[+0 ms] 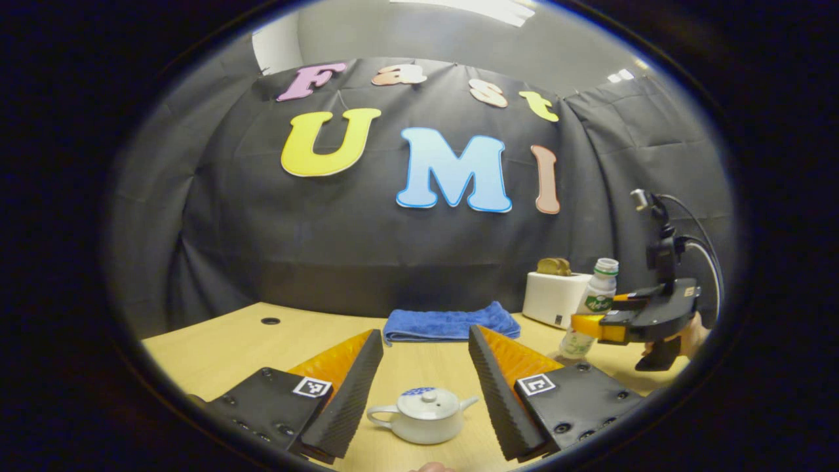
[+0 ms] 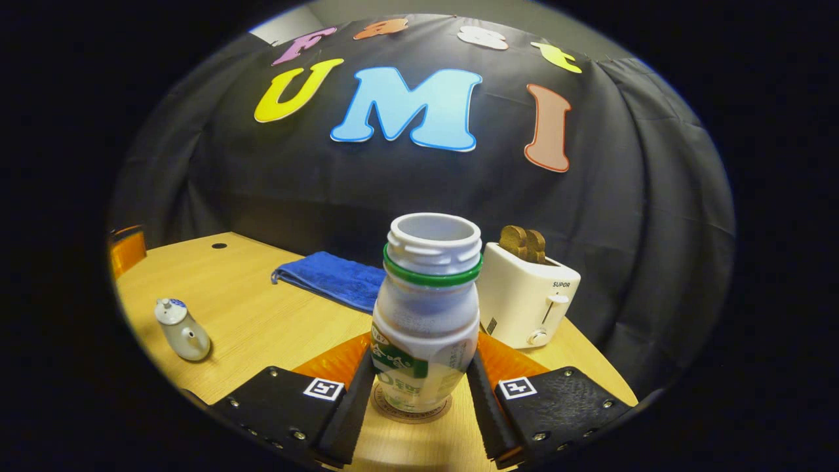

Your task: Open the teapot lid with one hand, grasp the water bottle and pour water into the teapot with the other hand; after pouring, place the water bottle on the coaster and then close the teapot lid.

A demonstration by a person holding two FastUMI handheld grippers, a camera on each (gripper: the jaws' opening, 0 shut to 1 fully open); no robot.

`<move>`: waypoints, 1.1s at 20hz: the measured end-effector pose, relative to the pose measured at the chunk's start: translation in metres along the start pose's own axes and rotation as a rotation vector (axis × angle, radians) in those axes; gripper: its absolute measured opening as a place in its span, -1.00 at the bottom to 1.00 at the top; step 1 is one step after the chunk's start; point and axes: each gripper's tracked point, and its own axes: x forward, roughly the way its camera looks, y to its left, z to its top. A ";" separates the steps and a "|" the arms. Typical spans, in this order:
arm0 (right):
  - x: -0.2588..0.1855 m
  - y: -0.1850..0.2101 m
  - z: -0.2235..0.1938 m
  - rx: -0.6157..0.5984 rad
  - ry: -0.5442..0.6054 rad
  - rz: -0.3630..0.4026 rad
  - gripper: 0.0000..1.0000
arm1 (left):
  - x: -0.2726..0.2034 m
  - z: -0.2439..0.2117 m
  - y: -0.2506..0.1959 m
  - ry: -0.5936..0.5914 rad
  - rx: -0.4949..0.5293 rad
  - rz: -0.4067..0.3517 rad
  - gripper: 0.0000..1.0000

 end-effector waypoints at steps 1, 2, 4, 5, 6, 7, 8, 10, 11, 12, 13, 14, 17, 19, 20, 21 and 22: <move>0.005 0.000 -0.002 0.008 0.016 0.006 0.42 | -0.003 0.001 0.001 0.001 0.000 -0.004 0.85; 0.009 -0.001 -0.005 0.016 0.030 0.005 0.42 | -0.003 0.003 0.002 -0.003 -0.002 -0.006 0.84; 0.013 0.001 -0.008 0.021 0.046 0.009 0.42 | -0.004 0.005 0.005 -0.007 -0.016 -0.003 0.84; 0.015 0.004 -0.010 0.019 0.053 0.015 0.42 | -0.005 0.003 0.008 -0.007 -0.025 -0.001 0.84; 0.016 0.005 -0.009 0.010 0.055 0.015 0.42 | -0.005 0.002 0.009 -0.004 -0.032 0.000 0.86; 0.018 0.006 -0.010 0.003 0.064 0.017 0.43 | -0.005 0.000 0.010 0.001 -0.037 0.003 0.86; 0.019 0.008 -0.009 -0.010 0.071 0.020 0.42 | -0.004 -0.001 0.011 0.005 -0.041 0.004 0.86; 0.020 0.010 -0.007 -0.029 0.081 0.023 0.42 | -0.005 -0.001 0.014 0.006 -0.051 0.006 0.86; 0.020 0.009 -0.006 -0.020 0.080 0.022 0.42 | -0.005 -0.001 0.014 0.004 -0.055 0.007 0.86; 0.020 0.008 -0.007 -0.005 0.078 0.018 0.42 | -0.004 -0.001 0.014 0.004 -0.056 0.007 0.86; 0.020 0.007 -0.007 0.013 0.075 0.015 0.42 | -0.005 0.000 0.015 0.004 -0.057 0.007 0.84; 0.020 0.006 -0.007 0.028 0.072 0.012 0.42 | -0.006 0.000 0.015 0.004 -0.055 0.005 0.84; 0.018 0.005 -0.006 0.045 0.069 0.013 0.47 | -0.005 0.001 0.012 0.001 -0.047 0.004 0.84; 0.018 0.004 -0.004 0.045 0.062 0.011 0.50 | -0.005 0.002 0.011 -0.002 -0.049 0.003 0.84; 0.017 0.003 -0.001 0.048 0.054 0.005 0.50 | -0.004 0.002 0.011 -0.001 -0.050 0.001 0.84; 0.018 0.002 0.001 0.053 0.048 0.003 0.50 | -0.004 0.002 0.010 0.000 -0.051 0.001 0.84; 0.017 0.002 0.003 0.056 0.043 0.003 0.50 | -0.004 0.001 0.010 0.003 -0.052 0.001 0.84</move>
